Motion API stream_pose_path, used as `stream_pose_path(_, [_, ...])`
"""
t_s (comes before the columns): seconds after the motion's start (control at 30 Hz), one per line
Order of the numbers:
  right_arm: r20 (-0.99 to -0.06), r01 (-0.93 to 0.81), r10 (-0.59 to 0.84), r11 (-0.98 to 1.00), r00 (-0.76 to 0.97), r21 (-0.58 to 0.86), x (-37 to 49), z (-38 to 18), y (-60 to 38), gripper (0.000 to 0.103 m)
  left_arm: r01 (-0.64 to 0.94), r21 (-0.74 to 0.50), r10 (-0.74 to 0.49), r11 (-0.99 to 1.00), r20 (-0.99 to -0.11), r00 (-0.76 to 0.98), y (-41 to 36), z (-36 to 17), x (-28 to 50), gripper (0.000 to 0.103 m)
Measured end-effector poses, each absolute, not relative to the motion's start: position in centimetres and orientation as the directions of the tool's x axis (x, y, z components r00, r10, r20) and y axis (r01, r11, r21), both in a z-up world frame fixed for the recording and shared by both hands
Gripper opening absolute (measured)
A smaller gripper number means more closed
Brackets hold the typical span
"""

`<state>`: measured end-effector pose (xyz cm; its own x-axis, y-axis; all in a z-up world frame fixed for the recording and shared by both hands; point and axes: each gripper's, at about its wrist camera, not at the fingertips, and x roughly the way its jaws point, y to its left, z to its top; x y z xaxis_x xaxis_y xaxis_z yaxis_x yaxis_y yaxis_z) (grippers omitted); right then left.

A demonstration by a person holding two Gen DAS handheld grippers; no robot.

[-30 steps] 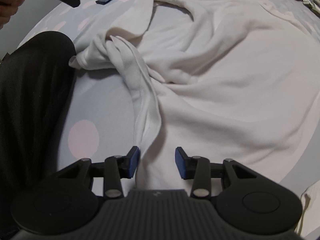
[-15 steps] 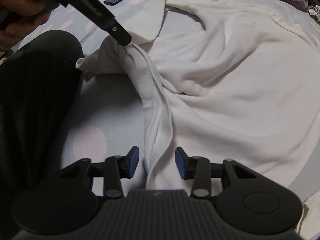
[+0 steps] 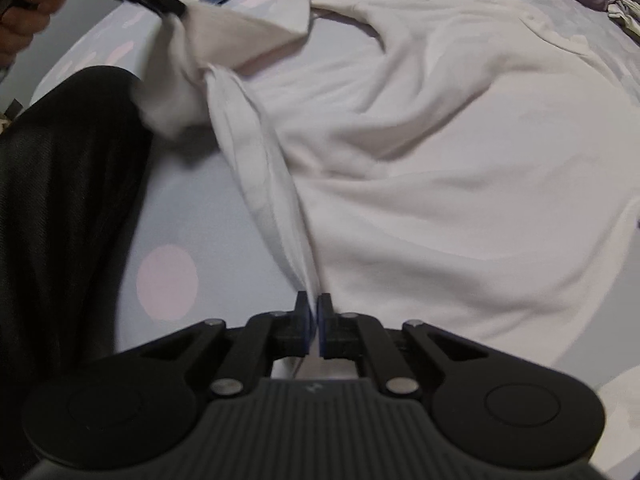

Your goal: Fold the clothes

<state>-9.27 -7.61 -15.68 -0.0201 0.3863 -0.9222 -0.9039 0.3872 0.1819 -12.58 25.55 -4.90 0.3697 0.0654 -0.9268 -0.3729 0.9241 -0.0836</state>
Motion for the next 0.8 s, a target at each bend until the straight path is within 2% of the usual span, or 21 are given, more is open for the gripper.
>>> stream_pose_path(0.07, [-0.929, -0.909, 0.369, 0.372, -0.043, 0.190, -9.2, -15.5, -8.1, 0.004, -0.410, -0.073, 0.099, 0.909, -0.918, 0.385, 27.4, -3.9, -13.0, 0.005])
stream_pose_path(0.33, [-0.933, -0.942, 0.311, 0.219, -0.181, 0.255, -12.2, -15.3, -8.6, 0.004, -0.507, 0.097, 0.300, 0.857, -0.893, 0.336, 32.9, -2.1, -14.4, 0.005])
stream_pose_path(0.53, [-0.937, -0.949, 0.298, 0.198, -0.181, 0.246, -12.4, -15.5, -8.3, 0.004, -0.589, 0.122, 0.331, 0.799, -0.907, 0.260, 36.3, -4.2, -16.0, 0.006])
stream_pose_path(0.67, [-0.941, -0.951, 0.291, 0.198, -0.173, 0.236, -12.5, -15.4, -8.1, 0.004, -0.633, 0.250, 0.429, 0.732, -0.892, 0.144, 37.4, -5.5, -17.1, 0.015])
stream_pose_path(0.73, [-0.943, -0.952, 0.287, 0.200, -0.170, 0.233, -12.4, -15.5, -8.2, 0.004, -0.630, 0.311, 0.479, 0.712, -0.871, 0.111, 37.3, -5.8, -17.6, 0.016])
stream_pose_path(0.8, [-0.944, -0.952, 0.286, 0.204, -0.164, 0.228, -12.5, -15.7, -8.2, 0.004, -0.599, 0.260, 0.445, 0.758, -0.876, 0.184, 35.7, -5.1, -17.4, 0.016])
